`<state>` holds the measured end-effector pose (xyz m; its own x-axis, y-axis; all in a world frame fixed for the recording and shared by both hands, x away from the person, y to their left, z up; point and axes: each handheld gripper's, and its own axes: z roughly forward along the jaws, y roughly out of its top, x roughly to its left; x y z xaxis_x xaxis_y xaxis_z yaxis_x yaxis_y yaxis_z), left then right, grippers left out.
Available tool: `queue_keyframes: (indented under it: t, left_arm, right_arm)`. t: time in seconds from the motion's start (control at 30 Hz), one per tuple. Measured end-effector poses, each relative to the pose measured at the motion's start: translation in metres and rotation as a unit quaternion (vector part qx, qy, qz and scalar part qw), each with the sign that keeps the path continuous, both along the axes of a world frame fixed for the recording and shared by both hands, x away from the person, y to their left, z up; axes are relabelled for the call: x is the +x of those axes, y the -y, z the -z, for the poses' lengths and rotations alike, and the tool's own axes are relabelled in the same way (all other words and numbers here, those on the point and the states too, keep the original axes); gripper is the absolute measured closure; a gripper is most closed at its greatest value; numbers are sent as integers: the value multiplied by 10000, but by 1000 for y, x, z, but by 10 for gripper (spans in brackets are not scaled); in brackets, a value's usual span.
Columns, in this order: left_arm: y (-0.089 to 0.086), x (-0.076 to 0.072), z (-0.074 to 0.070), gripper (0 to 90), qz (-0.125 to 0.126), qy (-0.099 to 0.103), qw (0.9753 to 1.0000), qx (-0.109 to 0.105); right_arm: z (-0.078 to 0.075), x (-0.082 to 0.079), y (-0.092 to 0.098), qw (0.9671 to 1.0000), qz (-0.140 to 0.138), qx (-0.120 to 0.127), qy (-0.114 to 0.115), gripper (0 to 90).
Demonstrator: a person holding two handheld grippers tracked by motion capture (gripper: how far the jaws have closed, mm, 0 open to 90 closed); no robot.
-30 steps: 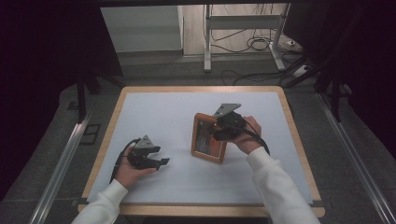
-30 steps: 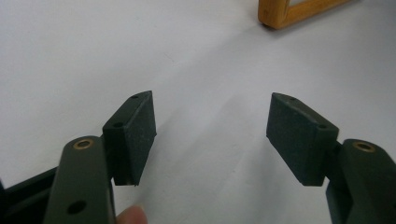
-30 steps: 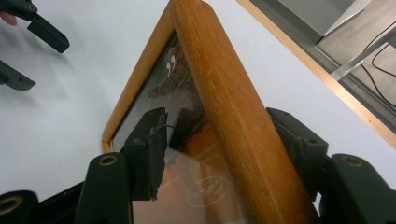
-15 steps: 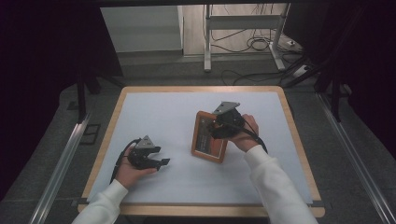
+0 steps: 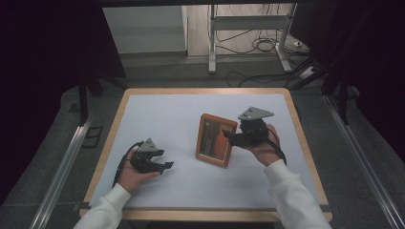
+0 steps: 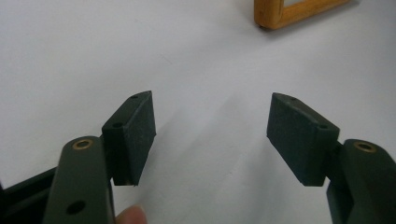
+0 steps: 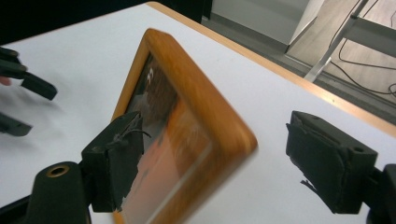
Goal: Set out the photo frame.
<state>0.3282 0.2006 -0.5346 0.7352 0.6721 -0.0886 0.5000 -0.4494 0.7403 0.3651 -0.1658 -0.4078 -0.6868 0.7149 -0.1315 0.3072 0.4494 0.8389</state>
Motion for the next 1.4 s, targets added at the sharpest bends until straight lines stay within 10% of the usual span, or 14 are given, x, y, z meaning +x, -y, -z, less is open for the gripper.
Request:
queue_keyframes:
  t: [0.3, 0.47, 0.6, 1.1, 1.4]
  left_arm:
    - [2, -3, -2, 321, -49, 71, 10000, 2]
    - [3, -6, -5, 321, -100, 97, 9999, -60]
    - [3, -11, -7, 321, -119, 142, 9998, -90]
    - [7, -14, -6, 320, -25, 154, 9999, -31]
    - [8, -14, -5, 321, -5, 142, 9999, -1]
  right_arm:
    - [26, -39, 34, 9984, 178, 518, -135, 371]
    - [50, -54, 39, 9980, 290, 521, -212, 738]
    - [66, -58, 37, 9983, 60, 394, -414, 869]
    - [104, -61, -11, 9938, -637, -200, -891, 894]
    - [116, -46, -20, 9934, -484, -445, -936, 895]
